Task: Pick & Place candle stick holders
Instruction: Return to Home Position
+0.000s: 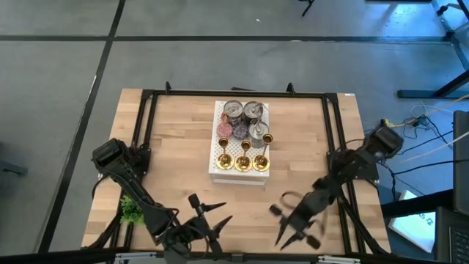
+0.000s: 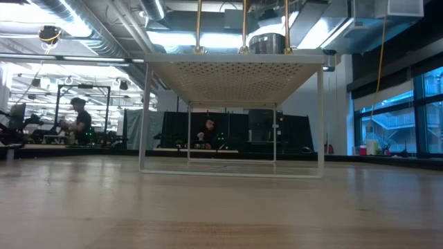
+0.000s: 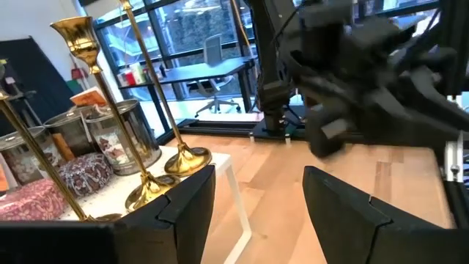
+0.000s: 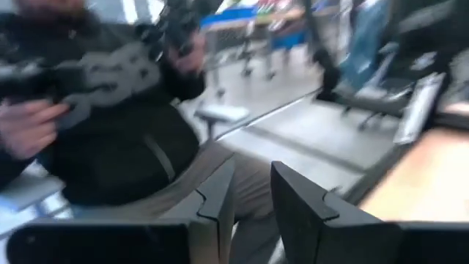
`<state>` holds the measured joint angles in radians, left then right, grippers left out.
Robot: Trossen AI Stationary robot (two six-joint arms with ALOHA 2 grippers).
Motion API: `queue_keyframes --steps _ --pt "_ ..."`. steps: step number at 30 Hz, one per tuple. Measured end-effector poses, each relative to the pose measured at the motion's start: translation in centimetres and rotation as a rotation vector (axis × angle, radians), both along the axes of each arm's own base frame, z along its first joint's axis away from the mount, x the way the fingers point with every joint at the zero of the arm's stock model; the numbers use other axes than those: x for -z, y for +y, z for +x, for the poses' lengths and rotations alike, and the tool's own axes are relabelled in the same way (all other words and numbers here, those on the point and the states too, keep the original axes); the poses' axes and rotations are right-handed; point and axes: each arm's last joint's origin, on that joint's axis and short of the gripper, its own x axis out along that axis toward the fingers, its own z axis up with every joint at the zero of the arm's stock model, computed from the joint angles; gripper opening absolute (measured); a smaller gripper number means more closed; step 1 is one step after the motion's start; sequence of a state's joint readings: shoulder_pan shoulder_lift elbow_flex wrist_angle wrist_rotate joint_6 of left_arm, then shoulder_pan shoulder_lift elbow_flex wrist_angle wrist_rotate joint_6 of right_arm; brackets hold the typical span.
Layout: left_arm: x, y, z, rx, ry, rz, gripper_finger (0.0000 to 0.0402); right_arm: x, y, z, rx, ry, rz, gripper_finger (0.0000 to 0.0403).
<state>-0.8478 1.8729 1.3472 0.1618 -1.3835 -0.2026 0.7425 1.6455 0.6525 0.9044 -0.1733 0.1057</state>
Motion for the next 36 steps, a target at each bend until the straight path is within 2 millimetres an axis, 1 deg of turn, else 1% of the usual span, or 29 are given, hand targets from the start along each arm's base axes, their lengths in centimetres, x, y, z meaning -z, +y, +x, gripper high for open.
queue_keyframes --steps 4,8,10,12,15,17,19,25,29,33,36 --pt "0.2 0.0 -0.1 -0.003 0.008 0.006 0.0203 -0.7 -2.9 -4.2 0.15 -0.074 0.051 0.009" --pt "0.4 0.1 -0.1 -0.008 0.018 0.015 0.0203 -0.8 -4.8 -8.4 0.412 -0.054 0.094 0.0089" --pt "0.5 0.2 -0.2 -0.014 0.013 0.004 0.0203 -0.8 -5.7 -9.7 0.536 -0.057 0.079 0.0089" --pt "0.6 0.4 -0.1 -0.02 0.01 -0.007 0.0203 -1.2 -6.4 -10.6 0.609 -0.087 0.053 0.0089" --pt "0.8 0.6 0.0 -0.033 0.01 -0.012 0.0203 -1.7 -7.5 -11.3 0.629 -0.123 -0.003 0.0089" --pt "0.8 0.9 -0.1 -0.038 0.027 0.007 0.0203 -2.3 -8.2 -11.5 0.604 -0.143 -0.028 0.0089" --pt "0.6 1.6 -0.1 -0.04 0.051 0.012 0.0203 -2.6 -9.0 -11.6 0.568 -0.151 -0.056 0.0089" --pt "0.5 4.2 -1.5 -0.093 0.089 -0.034 0.0203 -3.3 -11.5 -12.0 0.541 -0.149 -0.105 0.0089" --pt "0.7 5.4 -2.7 -0.13 0.119 -0.005 0.0203 -3.6 -12.9 -12.0 0.568 -0.156 -0.111 0.0089" --pt "0.7 6.8 -4.0 -0.175 0.108 -0.013 0.0203 -3.8 -14.0 -11.7 0.566 -0.162 -0.11 0.0089" --pt "0.7 7.2 -4.6 -0.192 0.083 -0.019 0.0203 -3.8 -14.4 -11.3 0.538 -0.163 -0.106 0.0089"
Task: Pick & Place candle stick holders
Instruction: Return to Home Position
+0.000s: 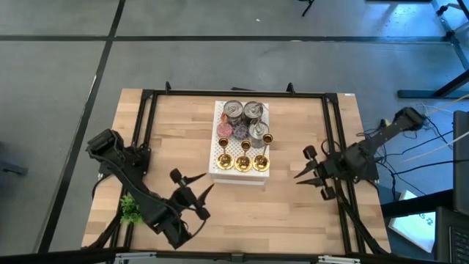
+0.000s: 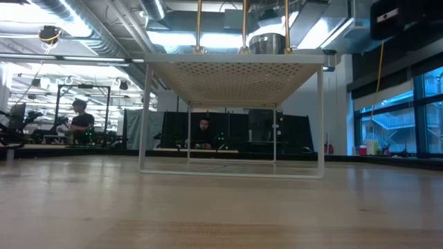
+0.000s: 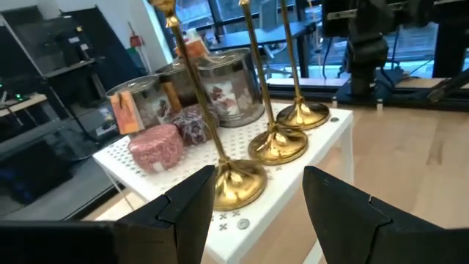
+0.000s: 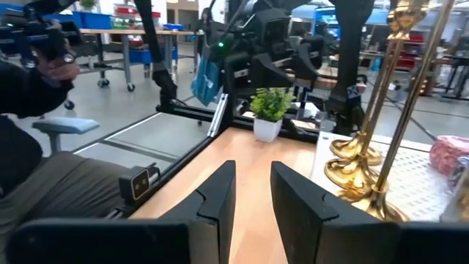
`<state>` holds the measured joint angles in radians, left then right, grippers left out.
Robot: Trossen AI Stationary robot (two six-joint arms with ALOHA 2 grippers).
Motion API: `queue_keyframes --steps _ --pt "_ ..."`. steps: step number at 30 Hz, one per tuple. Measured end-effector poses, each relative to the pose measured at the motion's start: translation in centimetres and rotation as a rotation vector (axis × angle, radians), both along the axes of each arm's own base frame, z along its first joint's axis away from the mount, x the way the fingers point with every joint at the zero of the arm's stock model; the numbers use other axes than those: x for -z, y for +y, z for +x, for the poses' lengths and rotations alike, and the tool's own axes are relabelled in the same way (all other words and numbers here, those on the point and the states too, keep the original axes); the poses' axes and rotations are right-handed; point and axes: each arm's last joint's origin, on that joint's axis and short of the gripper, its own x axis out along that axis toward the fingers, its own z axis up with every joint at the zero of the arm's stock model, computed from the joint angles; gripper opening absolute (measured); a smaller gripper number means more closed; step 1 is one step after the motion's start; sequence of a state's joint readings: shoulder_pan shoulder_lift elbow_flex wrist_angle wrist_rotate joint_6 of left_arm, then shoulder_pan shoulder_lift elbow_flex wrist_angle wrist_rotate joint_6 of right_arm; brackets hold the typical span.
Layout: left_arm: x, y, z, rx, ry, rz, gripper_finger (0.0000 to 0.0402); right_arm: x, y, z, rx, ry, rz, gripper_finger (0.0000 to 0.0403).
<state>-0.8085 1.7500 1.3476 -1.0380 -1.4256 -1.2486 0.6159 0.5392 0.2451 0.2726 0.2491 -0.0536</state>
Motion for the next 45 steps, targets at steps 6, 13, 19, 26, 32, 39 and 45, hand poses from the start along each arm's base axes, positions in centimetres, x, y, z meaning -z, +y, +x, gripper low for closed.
queue_keyframes --steps 6,13,19,26,32,39,45 --pt "0.0 -0.1 -0.4 0.005 -0.01 0.0 0.0203 0.1 -0.7 0.6 0.005 0.009 -0.007 0.0089" --pt "0.3 -0.9 -0.3 0.017 -0.05 -0.049 0.0203 0.5 -2.2 1.2 0.065 0.032 -0.052 0.0089" --pt "1.5 -3.2 0.2 0.067 -0.069 -0.04 0.0203 0.5 -3.7 1.7 0.022 0.027 -0.06 0.0089" --pt "2.3 -3.9 -0.2 0.091 -0.032 -0.029 0.0203 2.7 -5.9 1.5 0.216 0.05 -0.019 0.0089" --pt "2.4 -3.5 -0.2 0.087 0.003 -0.036 0.0203 5.5 -6.8 0.4 0.265 0.009 0.035 0.0089" --pt "1.8 -1.0 -0.4 0.017 0.044 -0.025 0.0203 5.5 -7.1 -0.1 0.257 -0.006 0.039 0.009" --pt "2.2 0.4 2.3 -0.046 0.051 -0.052 0.0203 5.9 -7.2 -0.2 0.304 0.032 0.019 0.009"
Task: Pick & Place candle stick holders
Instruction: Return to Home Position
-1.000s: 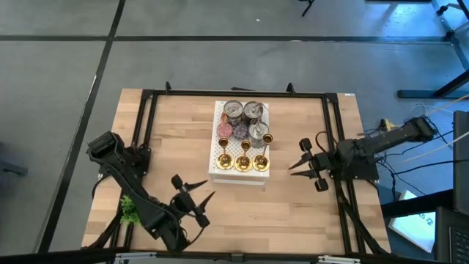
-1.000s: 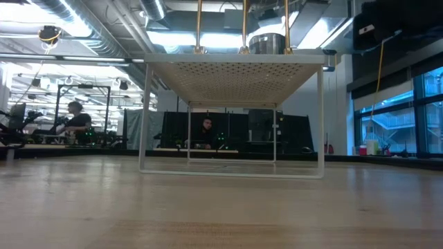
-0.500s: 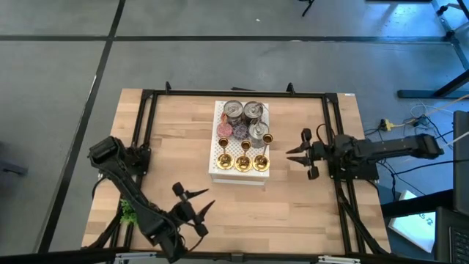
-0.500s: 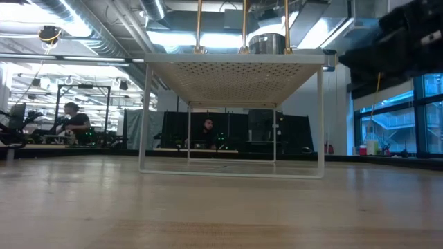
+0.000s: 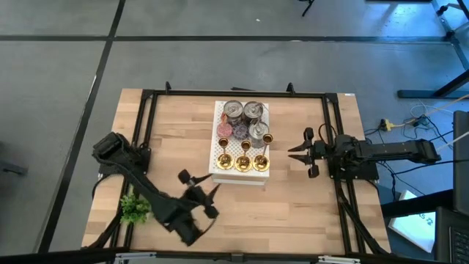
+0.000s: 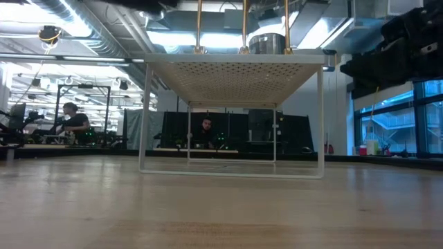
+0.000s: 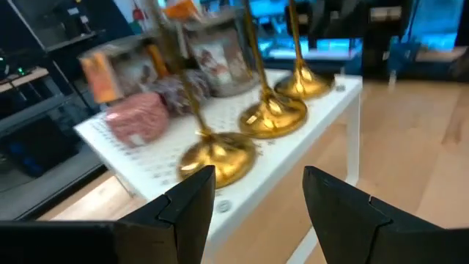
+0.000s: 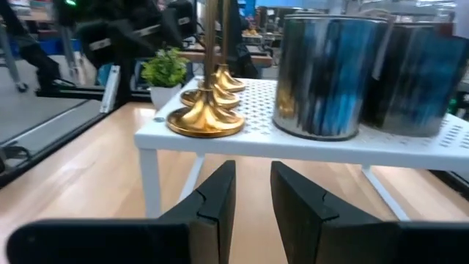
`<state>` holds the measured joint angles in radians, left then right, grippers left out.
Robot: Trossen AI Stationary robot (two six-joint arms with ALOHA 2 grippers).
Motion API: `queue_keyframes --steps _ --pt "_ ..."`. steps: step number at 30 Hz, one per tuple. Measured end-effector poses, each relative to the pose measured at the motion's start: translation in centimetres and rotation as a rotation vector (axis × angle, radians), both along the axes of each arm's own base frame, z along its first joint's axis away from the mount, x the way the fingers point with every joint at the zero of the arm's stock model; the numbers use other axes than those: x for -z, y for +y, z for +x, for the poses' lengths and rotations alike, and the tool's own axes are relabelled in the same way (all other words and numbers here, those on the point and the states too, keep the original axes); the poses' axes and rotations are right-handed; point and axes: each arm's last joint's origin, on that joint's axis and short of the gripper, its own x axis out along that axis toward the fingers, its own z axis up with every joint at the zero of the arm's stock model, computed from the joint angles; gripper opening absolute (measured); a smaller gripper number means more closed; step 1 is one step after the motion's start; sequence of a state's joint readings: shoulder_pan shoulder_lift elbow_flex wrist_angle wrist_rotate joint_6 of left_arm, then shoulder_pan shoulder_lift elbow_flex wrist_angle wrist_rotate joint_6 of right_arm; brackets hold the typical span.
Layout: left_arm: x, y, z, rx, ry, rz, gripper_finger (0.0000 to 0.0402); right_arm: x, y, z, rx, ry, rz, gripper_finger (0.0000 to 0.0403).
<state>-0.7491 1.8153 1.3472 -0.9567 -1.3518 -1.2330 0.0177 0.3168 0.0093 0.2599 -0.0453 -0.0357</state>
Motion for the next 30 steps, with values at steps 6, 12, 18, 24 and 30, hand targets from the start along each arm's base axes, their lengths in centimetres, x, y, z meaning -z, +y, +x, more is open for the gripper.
queue_keyframes --steps 6,12,18,24,30 --pt "0.2 -1.0 4.3 0.131 0.086 -0.03 0.0203 0.1 0.0 0.0 0.016 0.012 -0.006 0.009" --pt "-2.1 -3.4 6.7 0.618 0.102 -0.035 0.0203 0.1 0.0 0.0 0.016 0.015 -0.007 0.0089" --pt "-2.0 -1.4 5.5 0.821 -0.034 -0.071 0.0203 0.2 0.0 0.0 0.016 0.017 -0.002 0.0089" --pt "1.2 3.5 1.3 0.949 -0.234 -0.182 0.0203 0.2 0.0 0.0 0.017 0.023 0.001 0.0089" --pt "2.9 7.6 -3.9 1.099 -0.347 -0.212 0.0203 0.2 -0.1 0.0 0.027 0.025 0.006 0.0089"
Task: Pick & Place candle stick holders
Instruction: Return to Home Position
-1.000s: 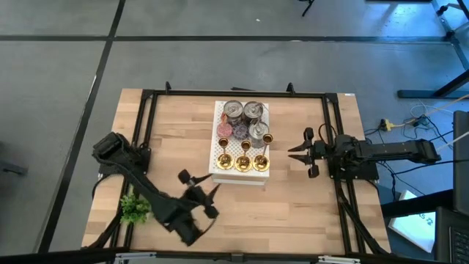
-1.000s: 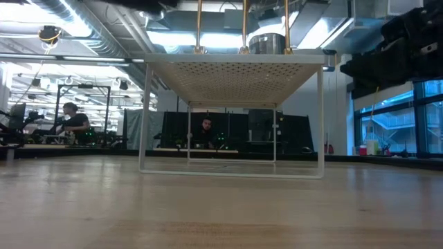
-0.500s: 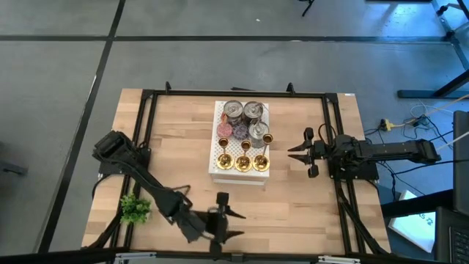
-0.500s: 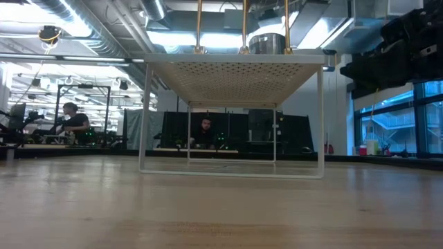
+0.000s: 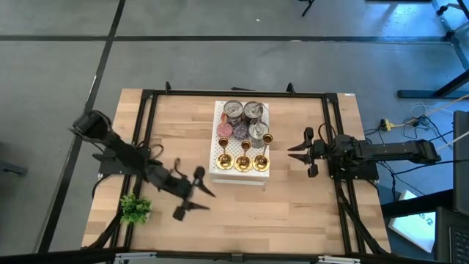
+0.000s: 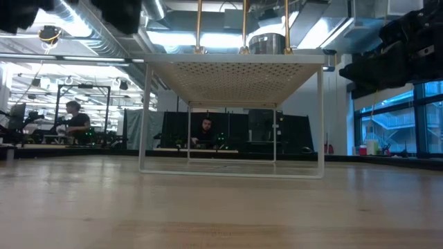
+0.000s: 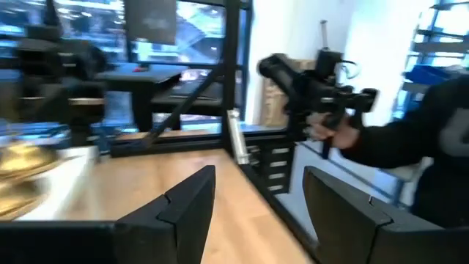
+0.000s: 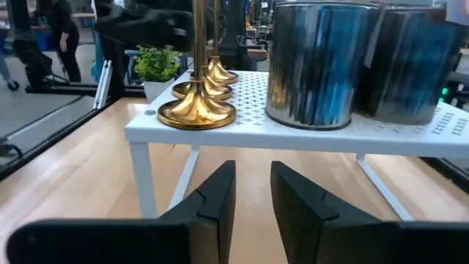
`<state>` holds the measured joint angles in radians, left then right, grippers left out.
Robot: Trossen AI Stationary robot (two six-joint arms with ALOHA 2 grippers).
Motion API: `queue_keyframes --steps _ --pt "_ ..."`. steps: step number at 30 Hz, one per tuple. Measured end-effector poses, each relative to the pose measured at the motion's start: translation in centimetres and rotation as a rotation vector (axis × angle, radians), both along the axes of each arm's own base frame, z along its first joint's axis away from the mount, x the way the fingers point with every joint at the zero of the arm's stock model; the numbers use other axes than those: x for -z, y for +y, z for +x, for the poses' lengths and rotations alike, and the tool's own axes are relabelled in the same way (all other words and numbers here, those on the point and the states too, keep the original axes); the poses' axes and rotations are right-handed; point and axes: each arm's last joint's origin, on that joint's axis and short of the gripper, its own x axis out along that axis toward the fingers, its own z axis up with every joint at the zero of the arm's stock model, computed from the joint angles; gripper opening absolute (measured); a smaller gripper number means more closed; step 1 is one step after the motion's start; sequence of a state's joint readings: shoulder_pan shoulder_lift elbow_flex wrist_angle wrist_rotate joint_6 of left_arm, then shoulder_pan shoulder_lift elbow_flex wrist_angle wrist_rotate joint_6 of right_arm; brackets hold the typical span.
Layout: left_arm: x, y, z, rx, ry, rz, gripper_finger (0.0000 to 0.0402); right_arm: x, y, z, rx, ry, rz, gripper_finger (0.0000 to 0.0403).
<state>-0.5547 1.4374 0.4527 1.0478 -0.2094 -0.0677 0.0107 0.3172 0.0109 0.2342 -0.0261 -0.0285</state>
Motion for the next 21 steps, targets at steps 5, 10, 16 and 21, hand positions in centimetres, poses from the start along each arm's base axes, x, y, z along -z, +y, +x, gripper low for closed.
queue_keyframes --steps 5,10,16,21 --pt "0.7 3.6 -3.2 -0.067 -0.031 0.011 0.0203 0.0 -0.2 0.0 0.022 -0.001 0.02 0.0089" --pt "1.1 6.9 -6.3 -0.138 -0.094 -0.01 0.0203 0.0 -0.2 0.0 0.018 -0.001 0.02 0.0089" --pt "2.1 9.2 -8.6 -0.109 -0.115 -0.028 0.0203 0.1 -0.2 0.0 0.018 0.013 0.021 0.0089" --pt "2.5 10.7 -8.9 -0.118 -0.048 -0.021 0.0203 0.2 -0.2 0.0 0.018 0.019 0.021 0.0089"
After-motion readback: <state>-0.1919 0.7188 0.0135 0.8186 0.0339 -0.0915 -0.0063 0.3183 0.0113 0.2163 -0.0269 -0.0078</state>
